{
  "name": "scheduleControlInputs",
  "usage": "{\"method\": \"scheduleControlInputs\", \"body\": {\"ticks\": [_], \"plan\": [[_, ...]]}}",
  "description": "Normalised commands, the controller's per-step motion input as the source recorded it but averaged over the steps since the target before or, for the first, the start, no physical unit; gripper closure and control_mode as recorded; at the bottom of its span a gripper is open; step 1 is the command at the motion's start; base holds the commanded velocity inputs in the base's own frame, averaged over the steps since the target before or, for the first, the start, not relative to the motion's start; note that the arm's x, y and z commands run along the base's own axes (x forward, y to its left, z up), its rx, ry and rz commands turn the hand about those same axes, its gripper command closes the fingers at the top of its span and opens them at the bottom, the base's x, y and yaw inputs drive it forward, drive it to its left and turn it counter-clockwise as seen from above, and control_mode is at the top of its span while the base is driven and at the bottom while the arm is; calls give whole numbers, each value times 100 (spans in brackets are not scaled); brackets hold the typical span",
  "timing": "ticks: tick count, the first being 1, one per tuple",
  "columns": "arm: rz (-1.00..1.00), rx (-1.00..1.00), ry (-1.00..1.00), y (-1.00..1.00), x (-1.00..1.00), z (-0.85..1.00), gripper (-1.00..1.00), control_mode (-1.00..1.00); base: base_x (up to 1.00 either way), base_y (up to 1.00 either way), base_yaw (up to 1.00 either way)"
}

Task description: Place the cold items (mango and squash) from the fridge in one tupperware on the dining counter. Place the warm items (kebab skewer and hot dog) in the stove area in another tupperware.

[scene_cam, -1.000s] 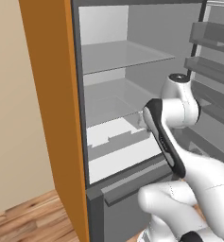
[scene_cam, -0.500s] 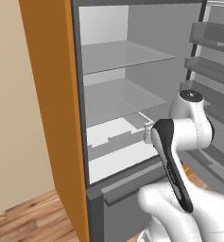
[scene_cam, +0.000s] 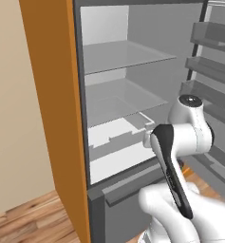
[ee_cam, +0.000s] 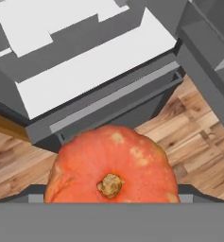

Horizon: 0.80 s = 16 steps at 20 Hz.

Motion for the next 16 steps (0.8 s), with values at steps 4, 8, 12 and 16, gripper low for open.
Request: {"method": "scheduleControlInputs", "body": {"ticks": [4,8,12,16], "plan": [[0,0,0,0,0,0,100,100,-70,84,-47],[0,0,0,0,0,0,100,100,-90,59,-61],[0,0,0,0,0,0,100,100,-75,23,-74],[0,0,0,0,0,0,100,100,-78,21,-74]]}}
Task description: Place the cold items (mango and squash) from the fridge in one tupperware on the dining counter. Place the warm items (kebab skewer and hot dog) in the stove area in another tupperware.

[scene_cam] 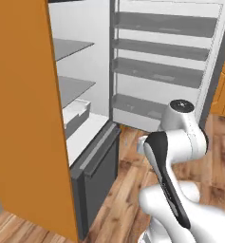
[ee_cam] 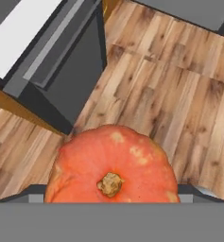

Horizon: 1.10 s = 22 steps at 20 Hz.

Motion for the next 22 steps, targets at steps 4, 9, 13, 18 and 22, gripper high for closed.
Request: {"method": "scheduleControlInputs", "body": {"ticks": [4,9,13,18,22], "plan": [[0,0,0,0,0,0,100,100,-100,33,-64],[0,0,0,0,0,0,100,100,-100,-4,-42],[0,0,0,0,0,0,100,100,-100,-13,-36],[0,0,0,0,0,0,100,100,-100,-20,-39],[0,0,0,0,0,0,100,100,-93,-79,-32]]}}
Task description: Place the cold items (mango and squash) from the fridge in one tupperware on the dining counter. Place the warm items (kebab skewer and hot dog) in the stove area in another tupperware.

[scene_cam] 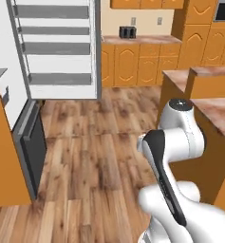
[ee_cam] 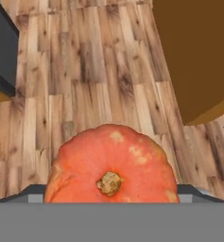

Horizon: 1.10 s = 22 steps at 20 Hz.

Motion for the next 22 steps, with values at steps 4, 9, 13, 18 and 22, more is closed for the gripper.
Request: {"method": "scheduleControlInputs", "body": {"ticks": [4,9,13,18,22], "plan": [[0,0,0,0,0,0,100,100,-51,-100,-7],[0,0,0,0,0,0,100,100,-39,-100,8],[0,0,0,0,0,0,100,100,-43,-100,-4],[0,0,0,0,0,0,100,100,-47,-100,-1],[0,0,0,0,0,0,100,100,-37,-100,-2]]}}
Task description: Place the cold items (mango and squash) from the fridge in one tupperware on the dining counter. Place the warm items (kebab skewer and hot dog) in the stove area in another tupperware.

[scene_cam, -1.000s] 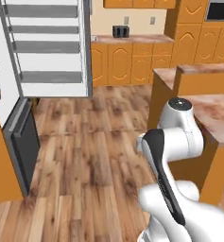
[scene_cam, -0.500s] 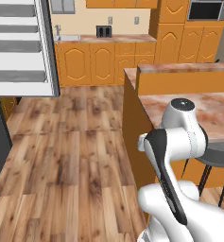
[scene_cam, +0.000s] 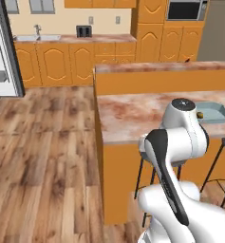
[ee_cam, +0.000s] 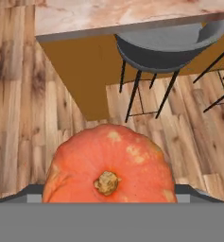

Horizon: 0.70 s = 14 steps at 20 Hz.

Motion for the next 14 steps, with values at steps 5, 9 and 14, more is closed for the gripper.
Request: {"method": "scheduleControlInputs", "body": {"ticks": [5,9,14], "plan": [[0,0,0,0,0,0,100,100,-20,-100,-26],[0,0,0,0,0,0,100,100,-1,-100,-46],[0,0,0,0,0,0,100,100,24,-79,-16]]}}
